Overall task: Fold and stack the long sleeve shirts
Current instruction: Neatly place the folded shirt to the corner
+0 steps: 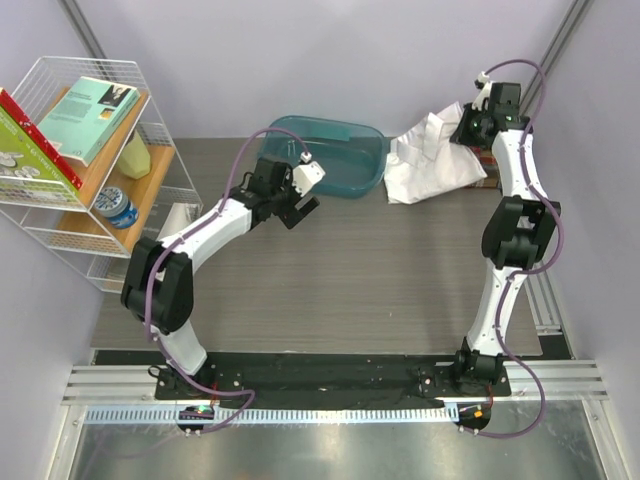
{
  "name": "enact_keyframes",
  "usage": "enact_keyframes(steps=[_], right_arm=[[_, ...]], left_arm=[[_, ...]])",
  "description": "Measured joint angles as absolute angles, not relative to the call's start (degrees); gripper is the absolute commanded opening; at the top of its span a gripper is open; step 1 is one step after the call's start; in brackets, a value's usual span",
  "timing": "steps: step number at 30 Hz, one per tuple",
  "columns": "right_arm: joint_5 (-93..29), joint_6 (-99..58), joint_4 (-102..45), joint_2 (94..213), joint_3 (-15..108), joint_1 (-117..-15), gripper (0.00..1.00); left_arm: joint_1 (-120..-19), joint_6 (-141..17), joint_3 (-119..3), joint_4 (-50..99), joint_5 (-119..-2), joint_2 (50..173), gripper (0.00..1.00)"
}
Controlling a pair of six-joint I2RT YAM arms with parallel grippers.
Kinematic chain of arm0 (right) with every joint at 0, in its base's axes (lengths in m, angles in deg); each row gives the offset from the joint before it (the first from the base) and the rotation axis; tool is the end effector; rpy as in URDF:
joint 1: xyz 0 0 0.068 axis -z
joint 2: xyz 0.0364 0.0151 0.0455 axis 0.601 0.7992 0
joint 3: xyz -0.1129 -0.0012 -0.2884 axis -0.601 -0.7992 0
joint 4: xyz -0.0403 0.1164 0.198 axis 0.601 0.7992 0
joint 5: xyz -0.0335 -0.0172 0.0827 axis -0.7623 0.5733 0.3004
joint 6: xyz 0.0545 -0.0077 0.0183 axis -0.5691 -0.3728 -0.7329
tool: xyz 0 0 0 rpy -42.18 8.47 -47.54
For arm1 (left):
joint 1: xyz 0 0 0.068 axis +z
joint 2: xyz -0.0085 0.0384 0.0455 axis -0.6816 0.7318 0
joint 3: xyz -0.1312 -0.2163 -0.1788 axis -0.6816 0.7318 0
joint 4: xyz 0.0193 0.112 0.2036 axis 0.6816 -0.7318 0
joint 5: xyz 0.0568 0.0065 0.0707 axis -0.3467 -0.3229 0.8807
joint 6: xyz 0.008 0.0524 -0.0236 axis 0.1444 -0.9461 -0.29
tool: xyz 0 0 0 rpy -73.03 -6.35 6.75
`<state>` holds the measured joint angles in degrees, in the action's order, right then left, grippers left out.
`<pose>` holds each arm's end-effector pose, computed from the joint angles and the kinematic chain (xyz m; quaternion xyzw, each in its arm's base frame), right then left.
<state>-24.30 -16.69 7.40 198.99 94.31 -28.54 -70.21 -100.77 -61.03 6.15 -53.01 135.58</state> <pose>0.5001 -0.0626 0.3332 0.0319 0.8977 0.1018 0.4275 0.3352 -0.1733 0.3042 0.4171 0.8051 -0.0063 0.4216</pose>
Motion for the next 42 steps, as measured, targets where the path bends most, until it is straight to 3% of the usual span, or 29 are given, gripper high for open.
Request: enact_keyframes(steps=[8, 42], right_arm=[[-26.88, -12.04, 9.84, 201.89, 102.79, -29.74, 0.01], [-32.06, 13.07, 13.74, 200.41, 108.37, -29.98, 0.01]], left_arm=[[-70.21, -99.39, -59.46, 4.27, -53.66, 132.10, 1.00], [-70.21, -99.28, -58.98, 2.96, -53.88, 132.10, 1.00]])
